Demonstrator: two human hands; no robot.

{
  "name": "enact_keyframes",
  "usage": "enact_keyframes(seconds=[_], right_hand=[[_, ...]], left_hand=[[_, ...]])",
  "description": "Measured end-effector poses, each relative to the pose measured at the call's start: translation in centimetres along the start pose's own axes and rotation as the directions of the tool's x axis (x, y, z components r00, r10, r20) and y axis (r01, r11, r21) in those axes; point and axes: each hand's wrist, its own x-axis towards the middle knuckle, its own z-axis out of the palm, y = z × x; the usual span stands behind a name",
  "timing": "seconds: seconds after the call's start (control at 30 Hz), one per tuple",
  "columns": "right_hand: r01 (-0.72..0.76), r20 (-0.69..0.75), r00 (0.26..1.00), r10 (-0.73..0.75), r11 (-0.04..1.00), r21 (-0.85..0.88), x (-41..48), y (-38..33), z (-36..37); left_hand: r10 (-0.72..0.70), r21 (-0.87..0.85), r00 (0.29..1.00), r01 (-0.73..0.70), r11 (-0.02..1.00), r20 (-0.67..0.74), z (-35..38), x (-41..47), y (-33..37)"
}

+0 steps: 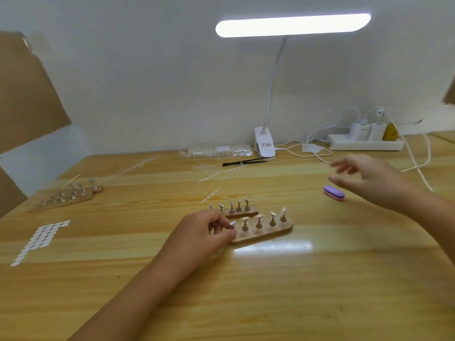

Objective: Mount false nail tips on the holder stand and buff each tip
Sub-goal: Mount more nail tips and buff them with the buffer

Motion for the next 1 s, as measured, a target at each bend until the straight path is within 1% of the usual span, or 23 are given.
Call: enact_keyframes(seconds=[0.07, 0.17, 0.33, 0.5, 0.7, 0.77, 0.83, 0.93, 1.0], right_hand=[[-0.070, 0.013, 0.998, 0.069, 0.997, 0.033, -0.7, 2.0, 0.6], [-0.058, 0.045, 0.997, 0.057, 0.998, 0.020, -1.1, 3.0, 1.7], [-0.016, 0.087, 0.996, 0.020, 0.999, -0.042, -0.5, 3.7, 2.9], [-0.018, 0.024, 1.000, 0.019, 0.998, -0.061, -0.4, 4.3, 3.5], [0.016, 0.021, 1.000, -0.015, 0.997, -0.073, -0.6, 3.7, 3.3], [0.016, -0.011, 1.000, -0.017, 1.000, -0.016, -0.7, 3.2, 3.4], [0.015, -0.045, 0.999, -0.009, 0.993, 0.118, -0.9, 2.3, 3.3], [0.026, -0.072, 0.997, -0.006, 0.959, 0.281, -1.2, 0.7, 3.0], [0.016, -0.065, 0.998, 0.008, 0.930, 0.367, -1.6, -0.2, 2.7]], left_hand=[[-0.057, -0.077, 0.998, 0.056, 0.995, -0.006, 0.0, 0.0, 0.1], [-0.103, -0.160, 0.994, 0.099, 0.982, -0.021, -0.2, 0.0, 0.2], [-0.135, -0.138, 0.990, 0.138, 0.981, 0.029, -0.2, -0.3, 0.5], [-0.140, -0.144, 0.987, 0.151, 0.978, 0.084, 0.0, -0.7, 1.2], [-0.146, -0.197, 0.971, 0.183, 0.963, 0.191, -0.2, -0.9, 1.8], [-0.155, -0.219, 0.965, 0.201, 0.955, 0.210, -0.2, -0.9, 1.9], [-0.158, -0.225, 0.961, 0.210, 0.952, 0.227, 0.0, -1.0, 2.0], [-0.147, -0.209, 0.956, 0.203, 0.956, 0.254, 0.1, -1.2, 2.1], [-0.139, -0.218, 0.963, 0.190, 0.957, 0.229, 0.0, -1.2, 2.2]])
